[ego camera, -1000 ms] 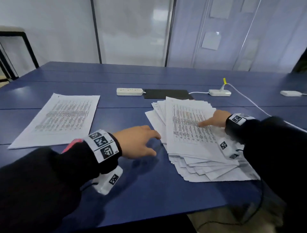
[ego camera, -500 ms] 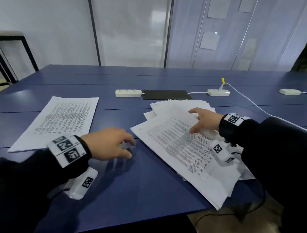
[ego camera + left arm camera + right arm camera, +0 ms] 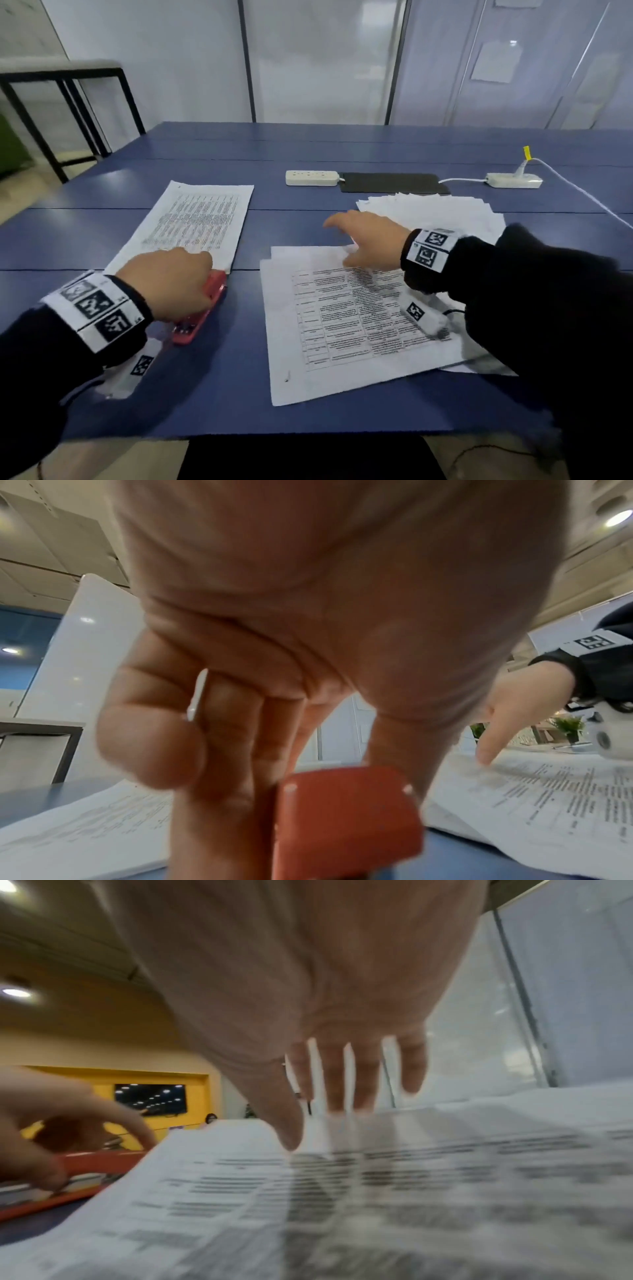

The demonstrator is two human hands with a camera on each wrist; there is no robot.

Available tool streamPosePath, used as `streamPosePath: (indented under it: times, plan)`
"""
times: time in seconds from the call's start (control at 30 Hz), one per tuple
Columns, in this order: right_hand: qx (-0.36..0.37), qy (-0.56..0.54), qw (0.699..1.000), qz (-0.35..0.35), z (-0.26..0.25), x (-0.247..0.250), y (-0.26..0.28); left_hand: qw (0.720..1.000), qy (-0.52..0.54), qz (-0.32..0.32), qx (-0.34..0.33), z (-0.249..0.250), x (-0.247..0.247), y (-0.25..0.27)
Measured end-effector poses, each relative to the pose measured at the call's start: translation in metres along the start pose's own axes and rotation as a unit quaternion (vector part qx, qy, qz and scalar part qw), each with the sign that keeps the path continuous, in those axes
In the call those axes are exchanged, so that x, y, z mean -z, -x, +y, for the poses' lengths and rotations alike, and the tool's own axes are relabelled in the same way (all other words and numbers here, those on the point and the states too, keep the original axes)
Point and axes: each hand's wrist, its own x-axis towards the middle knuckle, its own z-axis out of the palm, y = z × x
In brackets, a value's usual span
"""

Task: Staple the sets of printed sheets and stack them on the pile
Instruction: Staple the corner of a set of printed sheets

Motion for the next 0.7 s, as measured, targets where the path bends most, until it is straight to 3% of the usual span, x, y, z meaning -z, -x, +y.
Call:
streamPosePath:
  times: [0.07, 0.17, 0.23, 0.33, 0.4, 0.5, 0.6, 0.7]
  plan:
    - [0.046, -0.035, 0.998, 0.024, -0.016, -0.011, 0.001, 0.999, -0.003, -0.01, -0.032, -0.005, 0.001, 0.008]
    - [0.139, -0.06, 0.986, -0.063, -0.036, -0.021, 0.015, 0.992, 0.013, -0.032, -0.118, -0.011, 0.002, 0.017]
    - [0.154, -0.052, 0.977, -0.139, -0.041, -0.031, 0.021, 0.984, 0.03, -0.032, -0.173, -0.015, 0.001, 0.021]
    - [0.144, -0.063, 0.973, -0.17, -0.033, -0.039, 0.023, 0.977, 0.027, 0.02, -0.212, -0.019, -0.002, 0.022]
    - [0.146, -0.049, 0.972, -0.175, -0.028, -0.039, 0.024, 0.98, 0.06, 0.06, -0.181, -0.021, -0.001, 0.023]
    - [0.15, -0.014, 0.971, -0.184, -0.024, -0.039, 0.028, 0.989, 0.085, 0.098, -0.071, -0.019, 0.005, 0.024]
    - [0.147, 0.002, 0.972, -0.184, -0.025, -0.039, 0.031, 0.998, 0.055, 0.018, -0.003, -0.007, 0.003, 0.024]
    - [0.148, 0.0, 0.971, -0.188, -0.026, -0.036, 0.032, 0.99, 0.137, -0.031, -0.033, 0.008, -0.003, 0.026]
